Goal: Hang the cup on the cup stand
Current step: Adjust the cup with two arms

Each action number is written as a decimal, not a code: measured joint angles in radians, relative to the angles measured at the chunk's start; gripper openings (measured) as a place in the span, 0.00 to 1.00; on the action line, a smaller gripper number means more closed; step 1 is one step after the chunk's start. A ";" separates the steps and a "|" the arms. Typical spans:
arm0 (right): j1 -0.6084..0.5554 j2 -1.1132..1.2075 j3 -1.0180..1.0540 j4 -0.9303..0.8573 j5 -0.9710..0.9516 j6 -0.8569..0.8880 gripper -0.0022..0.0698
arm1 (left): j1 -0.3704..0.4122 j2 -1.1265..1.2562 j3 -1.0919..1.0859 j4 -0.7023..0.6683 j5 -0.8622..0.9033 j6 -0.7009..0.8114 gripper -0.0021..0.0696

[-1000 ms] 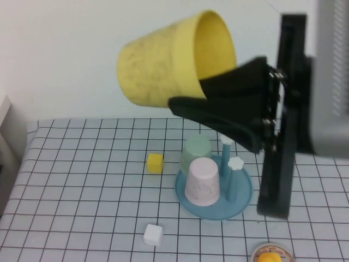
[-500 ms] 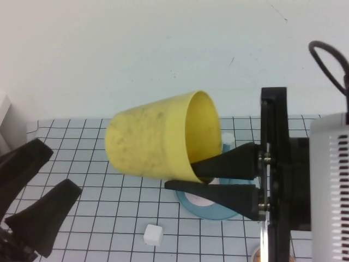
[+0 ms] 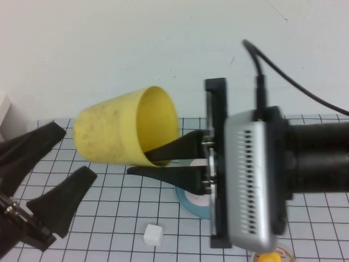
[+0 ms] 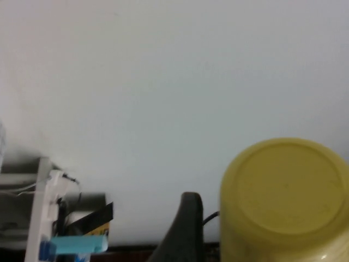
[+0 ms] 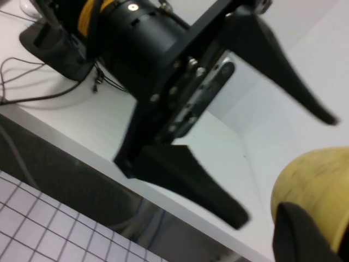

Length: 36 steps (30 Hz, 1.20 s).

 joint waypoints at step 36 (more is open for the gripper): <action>0.114 0.223 -0.194 -0.068 -0.020 0.284 0.77 | 0.000 0.037 -0.041 -0.139 0.009 0.573 0.86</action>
